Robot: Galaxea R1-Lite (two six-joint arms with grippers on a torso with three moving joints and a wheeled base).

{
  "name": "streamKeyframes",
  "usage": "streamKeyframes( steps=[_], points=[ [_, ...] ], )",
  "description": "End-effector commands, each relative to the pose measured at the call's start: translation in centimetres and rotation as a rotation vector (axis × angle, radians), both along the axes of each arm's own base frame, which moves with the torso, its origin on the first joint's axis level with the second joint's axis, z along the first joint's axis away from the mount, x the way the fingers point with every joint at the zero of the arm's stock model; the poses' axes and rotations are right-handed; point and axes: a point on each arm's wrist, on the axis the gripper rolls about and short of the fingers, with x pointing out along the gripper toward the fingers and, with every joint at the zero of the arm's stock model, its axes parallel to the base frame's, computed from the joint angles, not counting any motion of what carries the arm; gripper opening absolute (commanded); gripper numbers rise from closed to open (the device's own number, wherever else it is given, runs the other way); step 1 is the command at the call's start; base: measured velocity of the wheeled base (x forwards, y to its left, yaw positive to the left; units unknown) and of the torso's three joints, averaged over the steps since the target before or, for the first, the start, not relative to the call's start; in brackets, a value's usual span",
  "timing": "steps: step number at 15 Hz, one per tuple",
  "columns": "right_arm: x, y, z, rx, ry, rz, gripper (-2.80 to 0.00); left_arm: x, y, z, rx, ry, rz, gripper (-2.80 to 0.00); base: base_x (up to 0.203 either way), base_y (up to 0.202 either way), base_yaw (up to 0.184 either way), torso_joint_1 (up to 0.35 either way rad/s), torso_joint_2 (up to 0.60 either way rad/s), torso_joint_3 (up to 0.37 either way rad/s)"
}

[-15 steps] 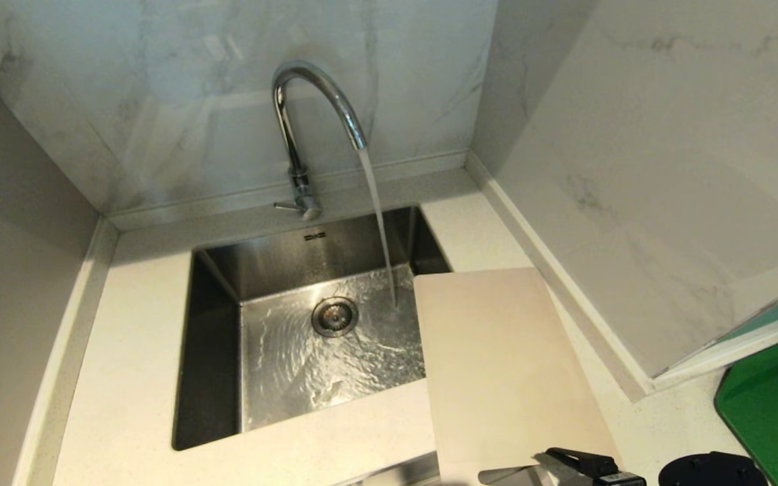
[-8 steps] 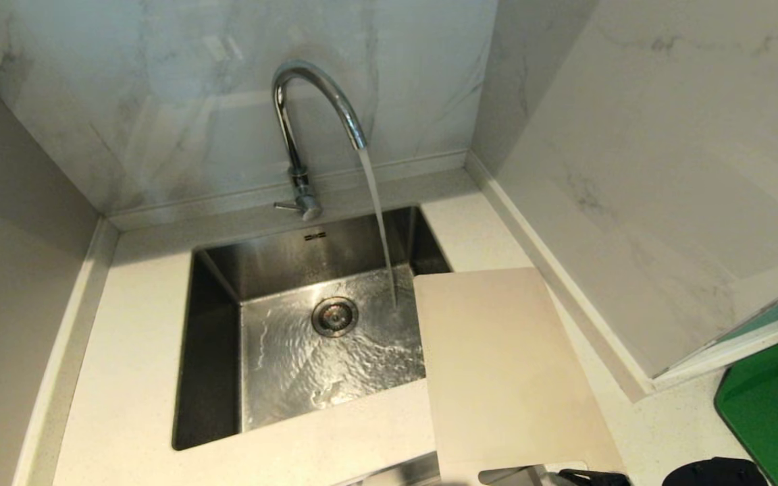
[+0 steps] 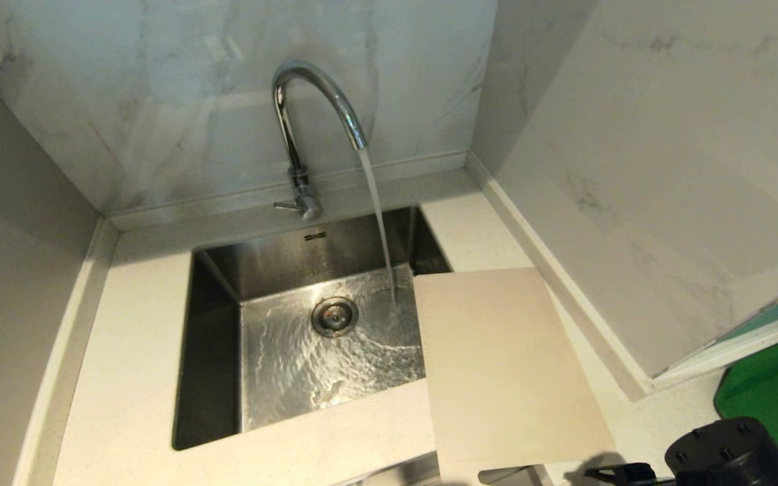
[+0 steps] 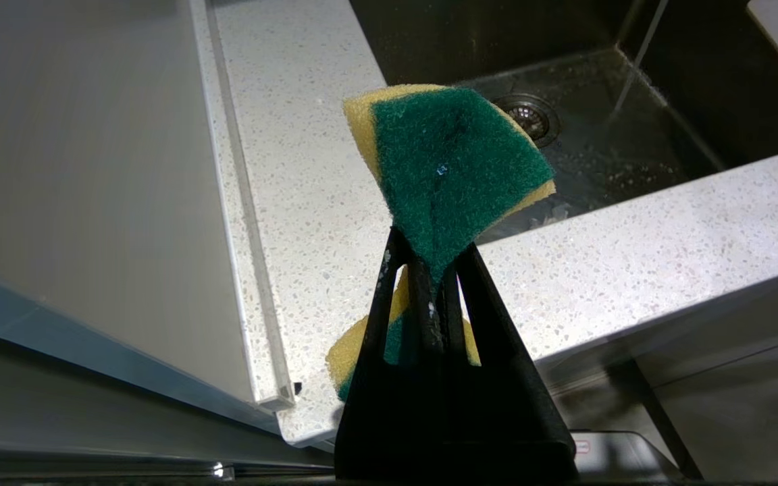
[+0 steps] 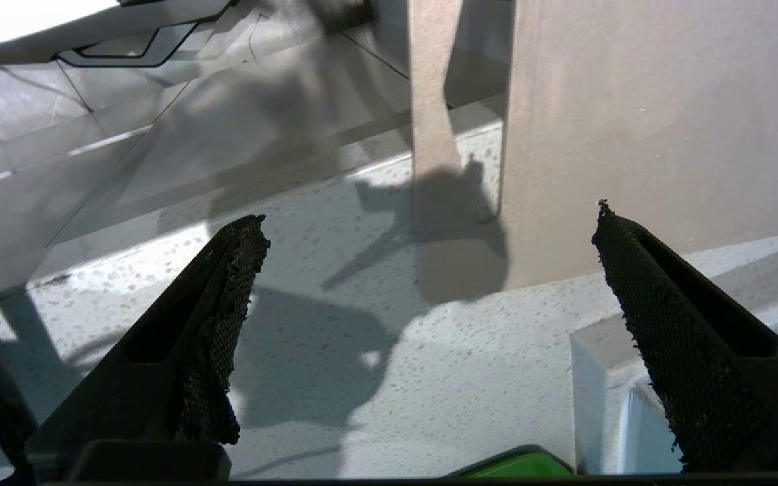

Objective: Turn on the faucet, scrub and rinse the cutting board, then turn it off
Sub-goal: Pick up the cutting board

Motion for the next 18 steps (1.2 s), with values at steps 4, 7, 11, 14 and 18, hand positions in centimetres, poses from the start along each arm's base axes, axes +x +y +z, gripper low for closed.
streamKeyframes(
  steps=[4,7,11,14,18],
  points=[
    [3.2,2.0,-1.2,-0.063,0.089,0.005,0.0,0.0,0.0,0.0,0.0,0.001,0.0,-2.8,0.0,0.0,0.0,0.0,0.0,0.0],
    [4.7,2.9,-3.0,-0.068,0.103,0.004,0.0,0.0,0.0,0.0,0.0,0.001,0.0,-2.8,0.0,0.0,0.0,0.0,0.0,0.0],
    [5.6,3.5,-5.5,-0.06,0.102,0.004,0.0,0.0,0.0,0.0,0.0,0.001,0.0,-2.8,0.0,0.0,0.0,0.0,0.0,0.0],
    [5.5,3.5,-6.0,-0.069,0.119,0.005,0.0,0.0,0.0,0.0,0.0,0.001,0.0,-2.8,0.0,0.0,0.0,0.0,0.0,0.0],
    [5.6,3.5,-6.4,-0.079,0.136,0.005,0.0,0.0,0.0,0.0,0.0,0.001,0.0,-2.8,0.0,0.0,0.0,0.0,0.0,0.0]
  ],
)
